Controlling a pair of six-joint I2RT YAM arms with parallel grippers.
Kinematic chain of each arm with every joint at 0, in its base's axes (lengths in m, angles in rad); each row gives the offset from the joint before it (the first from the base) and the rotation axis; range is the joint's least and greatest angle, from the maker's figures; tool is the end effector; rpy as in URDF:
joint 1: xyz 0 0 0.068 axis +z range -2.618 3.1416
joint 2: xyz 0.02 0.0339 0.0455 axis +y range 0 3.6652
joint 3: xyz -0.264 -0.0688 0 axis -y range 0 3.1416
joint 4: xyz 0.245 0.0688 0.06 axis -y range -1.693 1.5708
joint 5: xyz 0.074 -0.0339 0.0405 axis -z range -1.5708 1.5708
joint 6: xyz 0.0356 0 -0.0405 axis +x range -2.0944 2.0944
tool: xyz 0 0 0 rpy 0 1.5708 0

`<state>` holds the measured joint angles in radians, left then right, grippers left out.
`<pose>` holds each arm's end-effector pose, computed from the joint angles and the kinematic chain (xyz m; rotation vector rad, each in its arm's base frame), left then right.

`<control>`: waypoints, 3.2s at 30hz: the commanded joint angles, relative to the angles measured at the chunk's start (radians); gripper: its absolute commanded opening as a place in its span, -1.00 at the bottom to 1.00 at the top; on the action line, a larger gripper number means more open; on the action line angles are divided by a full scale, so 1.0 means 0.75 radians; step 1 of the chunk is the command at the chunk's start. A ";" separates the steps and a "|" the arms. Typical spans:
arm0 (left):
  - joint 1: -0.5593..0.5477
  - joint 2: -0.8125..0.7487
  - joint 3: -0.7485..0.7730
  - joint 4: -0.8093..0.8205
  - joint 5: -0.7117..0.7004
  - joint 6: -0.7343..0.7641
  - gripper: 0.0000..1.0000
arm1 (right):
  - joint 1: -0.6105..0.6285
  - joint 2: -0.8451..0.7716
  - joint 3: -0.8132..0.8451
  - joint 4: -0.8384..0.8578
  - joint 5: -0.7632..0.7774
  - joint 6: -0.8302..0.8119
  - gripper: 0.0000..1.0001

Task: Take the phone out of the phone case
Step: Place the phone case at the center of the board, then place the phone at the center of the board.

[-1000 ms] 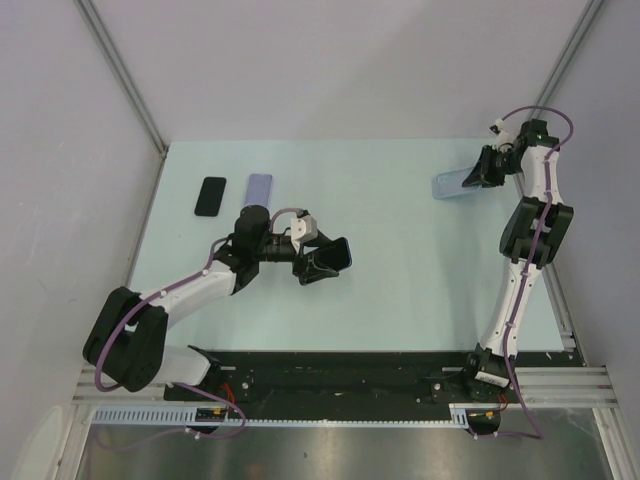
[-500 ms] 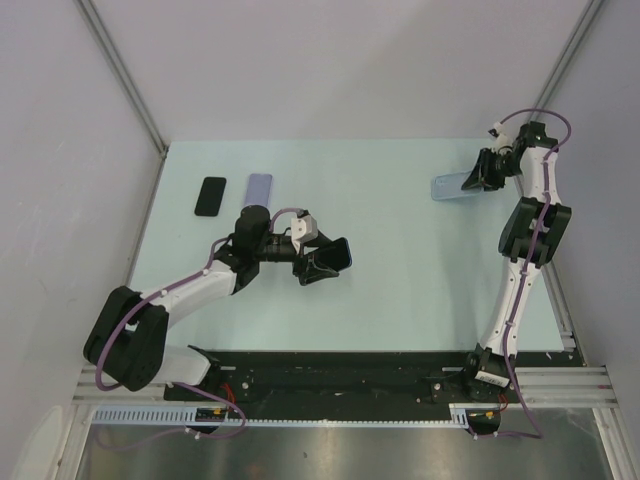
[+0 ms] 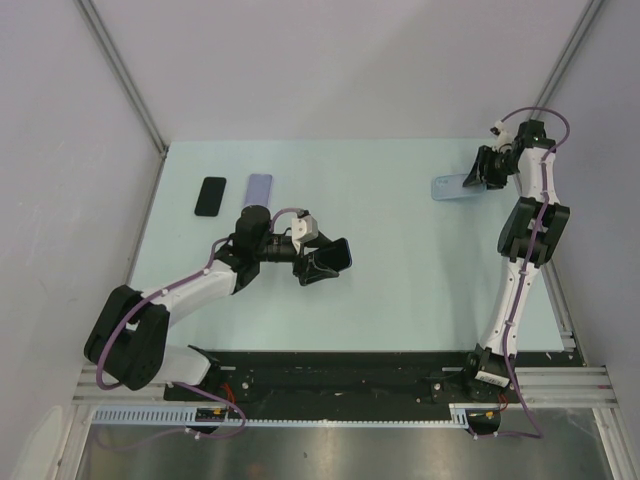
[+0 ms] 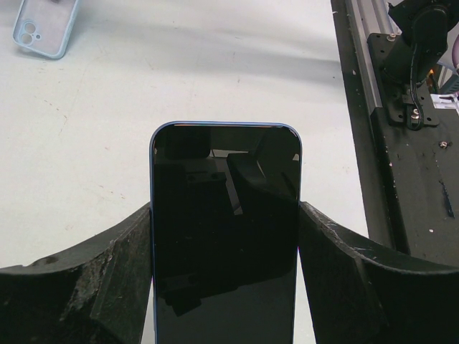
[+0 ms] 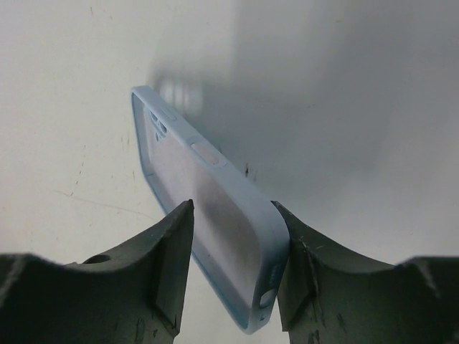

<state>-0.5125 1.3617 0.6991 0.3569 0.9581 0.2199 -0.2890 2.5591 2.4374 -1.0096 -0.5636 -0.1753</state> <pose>0.2344 -0.1653 0.2399 1.2544 1.4017 -1.0912 0.5185 -0.1343 0.1943 -0.0196 2.5365 0.5831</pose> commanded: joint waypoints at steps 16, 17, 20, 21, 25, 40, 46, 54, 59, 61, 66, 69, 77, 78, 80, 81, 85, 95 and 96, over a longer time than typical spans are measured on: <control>0.010 -0.008 0.007 0.072 0.066 -0.013 -0.29 | 0.060 -0.056 -0.063 0.280 0.179 0.060 0.16; 0.008 -0.005 0.009 0.072 0.066 -0.013 -0.29 | 0.060 -0.062 -0.075 0.289 0.193 0.056 0.18; 0.008 0.003 0.013 0.072 0.068 -0.015 -0.30 | 0.054 -0.076 -0.096 0.319 0.226 0.060 0.20; 0.010 0.007 0.015 0.072 0.070 -0.017 -0.30 | 0.050 -0.078 -0.096 0.325 0.228 0.060 0.20; 0.008 0.001 0.011 0.072 0.068 -0.015 -0.30 | 0.044 -0.095 -0.110 0.352 0.267 0.080 0.23; 0.010 0.015 0.015 0.072 0.060 -0.015 -0.29 | 0.027 -0.283 -0.341 0.536 0.363 0.084 0.33; 0.008 0.011 0.023 0.070 0.015 0.022 -0.30 | 0.050 -0.548 -0.605 0.595 0.040 0.088 0.33; -0.018 0.017 0.074 -0.081 -0.210 0.230 -0.32 | 0.262 -0.816 -0.959 0.471 -0.406 0.029 0.31; -0.047 0.031 0.146 -0.243 -0.302 0.345 -0.33 | 0.442 -0.900 -1.078 0.471 -0.514 0.041 0.28; -0.061 0.033 0.162 -0.283 -0.326 0.390 -0.33 | 0.526 -0.905 -1.106 0.479 -0.549 0.046 0.26; -0.084 0.058 0.209 -0.339 -0.384 0.453 -0.33 | 0.649 -0.876 -1.135 0.509 -0.713 0.121 0.19; -0.084 0.078 0.217 -0.339 -0.396 0.449 -0.33 | 0.688 -0.880 -1.168 0.538 -0.750 0.136 0.16; -0.075 0.140 0.258 -0.331 -0.384 0.365 -0.34 | 0.786 -0.890 -1.266 0.565 -0.762 0.109 0.14; -0.075 0.142 0.258 -0.320 -0.386 0.361 -0.34 | 0.790 -0.890 -1.274 0.569 -0.768 0.105 0.14; -0.075 0.146 0.256 -0.308 -0.394 0.349 -0.34 | 0.807 -0.896 -1.290 0.593 -0.774 0.107 0.14; -0.075 0.146 0.256 -0.302 -0.398 0.341 -0.34 | 0.815 -0.896 -1.303 0.599 -0.768 0.115 0.15; -0.071 0.156 0.262 -0.292 -0.400 0.322 -0.35 | 0.841 -0.890 -1.317 0.610 -0.766 0.119 0.15; -0.059 0.185 0.269 -0.263 -0.404 0.263 -0.35 | 0.901 -0.892 -1.336 0.663 -0.754 0.152 0.11; -0.057 0.183 0.266 -0.257 -0.404 0.255 -0.35 | 0.903 -0.886 -1.338 0.663 -0.750 0.150 0.08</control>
<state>-0.5659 1.5040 0.8474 0.0887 0.6548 0.4587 0.3683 1.9240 1.4368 -0.5468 -1.1149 -0.0708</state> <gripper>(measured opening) 0.746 0.559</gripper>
